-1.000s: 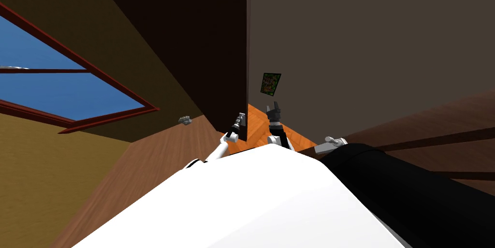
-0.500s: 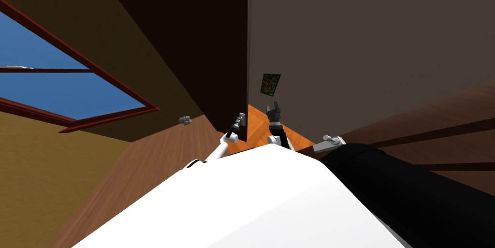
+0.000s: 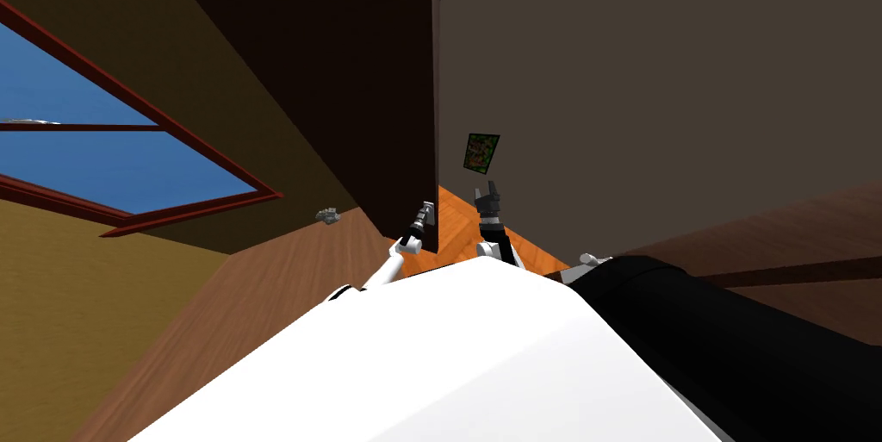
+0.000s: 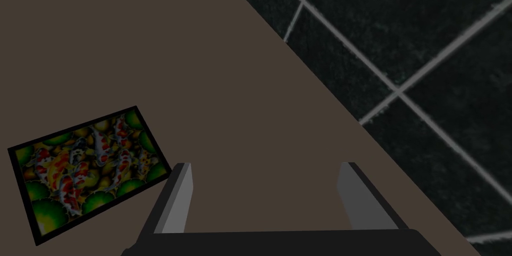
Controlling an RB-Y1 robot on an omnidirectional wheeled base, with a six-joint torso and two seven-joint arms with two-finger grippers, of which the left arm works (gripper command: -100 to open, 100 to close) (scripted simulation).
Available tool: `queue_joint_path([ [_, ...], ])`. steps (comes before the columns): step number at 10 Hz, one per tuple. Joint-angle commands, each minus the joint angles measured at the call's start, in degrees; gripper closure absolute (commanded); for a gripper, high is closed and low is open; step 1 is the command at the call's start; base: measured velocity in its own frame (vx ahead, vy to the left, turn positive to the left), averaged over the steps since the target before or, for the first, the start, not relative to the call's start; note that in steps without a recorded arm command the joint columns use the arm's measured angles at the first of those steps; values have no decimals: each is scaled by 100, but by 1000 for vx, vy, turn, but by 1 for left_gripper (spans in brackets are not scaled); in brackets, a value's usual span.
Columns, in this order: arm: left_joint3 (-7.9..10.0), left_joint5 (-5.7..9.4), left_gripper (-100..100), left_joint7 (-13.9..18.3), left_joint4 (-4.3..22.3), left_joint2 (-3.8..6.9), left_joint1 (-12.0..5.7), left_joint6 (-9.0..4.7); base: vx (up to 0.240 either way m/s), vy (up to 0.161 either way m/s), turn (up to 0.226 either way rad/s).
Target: Push the door open
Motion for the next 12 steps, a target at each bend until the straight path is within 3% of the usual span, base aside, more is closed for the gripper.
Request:
queue_joint_path([
  [1,120,2,100,-24,49,37,-58,-55,166,-170,54],
  [5,401,16,100,-64,123,128,-92,-78,145,-156,46],
  [6,401,16,100,-64,123,128,-92,-78,90,-88,35],
  [12,834,39,100,-125,237,186,-145,-113,103,-128,60],
])
